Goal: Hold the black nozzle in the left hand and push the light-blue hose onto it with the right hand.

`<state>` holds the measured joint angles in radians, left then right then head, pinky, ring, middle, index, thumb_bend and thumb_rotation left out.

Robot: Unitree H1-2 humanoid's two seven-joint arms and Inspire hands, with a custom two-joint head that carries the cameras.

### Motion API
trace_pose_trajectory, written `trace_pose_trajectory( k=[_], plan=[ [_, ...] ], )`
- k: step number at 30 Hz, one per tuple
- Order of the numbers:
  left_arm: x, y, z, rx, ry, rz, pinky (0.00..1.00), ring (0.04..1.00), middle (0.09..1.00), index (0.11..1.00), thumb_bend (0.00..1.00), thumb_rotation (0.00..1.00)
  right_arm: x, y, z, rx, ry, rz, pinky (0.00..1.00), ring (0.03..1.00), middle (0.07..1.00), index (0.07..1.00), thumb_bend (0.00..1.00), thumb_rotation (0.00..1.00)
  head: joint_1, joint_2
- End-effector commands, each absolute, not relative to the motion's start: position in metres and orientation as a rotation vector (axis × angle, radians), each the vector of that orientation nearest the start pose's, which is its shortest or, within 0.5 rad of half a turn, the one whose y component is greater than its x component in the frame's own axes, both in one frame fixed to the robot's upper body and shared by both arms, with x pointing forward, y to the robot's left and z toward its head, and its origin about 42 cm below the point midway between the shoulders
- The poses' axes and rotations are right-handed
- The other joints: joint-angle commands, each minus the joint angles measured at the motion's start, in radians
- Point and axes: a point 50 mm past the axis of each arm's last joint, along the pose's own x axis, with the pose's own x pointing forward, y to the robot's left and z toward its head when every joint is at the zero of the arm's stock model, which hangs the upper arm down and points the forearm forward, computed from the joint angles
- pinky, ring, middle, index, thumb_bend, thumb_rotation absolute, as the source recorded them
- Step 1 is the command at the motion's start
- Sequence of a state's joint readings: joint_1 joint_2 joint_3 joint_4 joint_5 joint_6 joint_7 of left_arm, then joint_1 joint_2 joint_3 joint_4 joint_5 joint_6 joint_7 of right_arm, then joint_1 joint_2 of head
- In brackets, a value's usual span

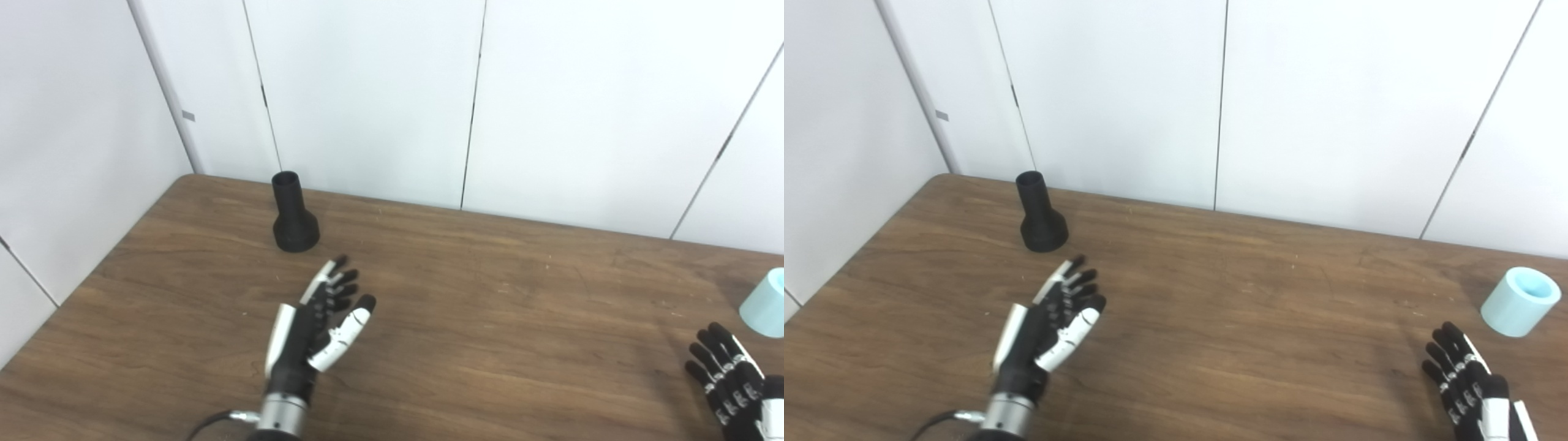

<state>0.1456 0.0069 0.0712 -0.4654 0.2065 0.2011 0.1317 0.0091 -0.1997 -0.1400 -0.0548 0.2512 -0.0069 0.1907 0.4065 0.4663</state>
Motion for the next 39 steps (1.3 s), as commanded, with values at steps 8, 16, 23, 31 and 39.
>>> trace_pose_trajectory(
  k=[8, 16, 23, 31, 39],
  plan=[
    [0.234, 0.285, 0.216, 0.402, -0.213, 0.501, 0.71, 0.726, 0.75, 0.815, 0.77, 0.04, 0.275, -0.306, 0.103, 0.062, -0.055, 0.06, 0.91, 0.938, 0.934, 0.93, 0.56, 1.0, -0.006, -0.005],
    [0.254, 0.331, 0.241, 0.581, -0.189, 0.539, 0.76, 0.799, 0.823, 0.849, 0.86, 0.14, 0.279, -0.304, 0.101, 0.063, -0.056, 0.058, 0.88, 0.92, 0.923, 0.923, 0.57, 1.0, -0.005, -0.008],
    [0.293, 0.374, 0.246, 0.757, -0.115, 0.556, 0.86, 0.9, 0.883, 0.867, 0.91, 0.24, 0.28, -0.303, 0.099, 0.058, -0.059, 0.06, 0.85, 0.907, 0.917, 0.919, 0.58, 1.0, -0.008, -0.007],
    [0.335, 0.391, 0.249, 0.961, -0.002, 0.504, 1.0, 0.951, 0.912, 0.879, 0.95, 0.35, 0.281, -0.303, 0.097, 0.046, -0.056, 0.05, 0.82, 0.889, 0.902, 0.909, 0.6, 1.0, -0.009, -0.007],
    [0.367, 0.4, 0.247, 1.022, 0.101, 0.436, 1.0, 0.998, 0.986, 0.934, 0.94, 0.42, 0.277, -0.298, 0.096, 0.033, -0.054, 0.054, 0.79, 0.869, 0.882, 0.9, 0.61, 1.0, -0.013, 0.002]
  ],
)
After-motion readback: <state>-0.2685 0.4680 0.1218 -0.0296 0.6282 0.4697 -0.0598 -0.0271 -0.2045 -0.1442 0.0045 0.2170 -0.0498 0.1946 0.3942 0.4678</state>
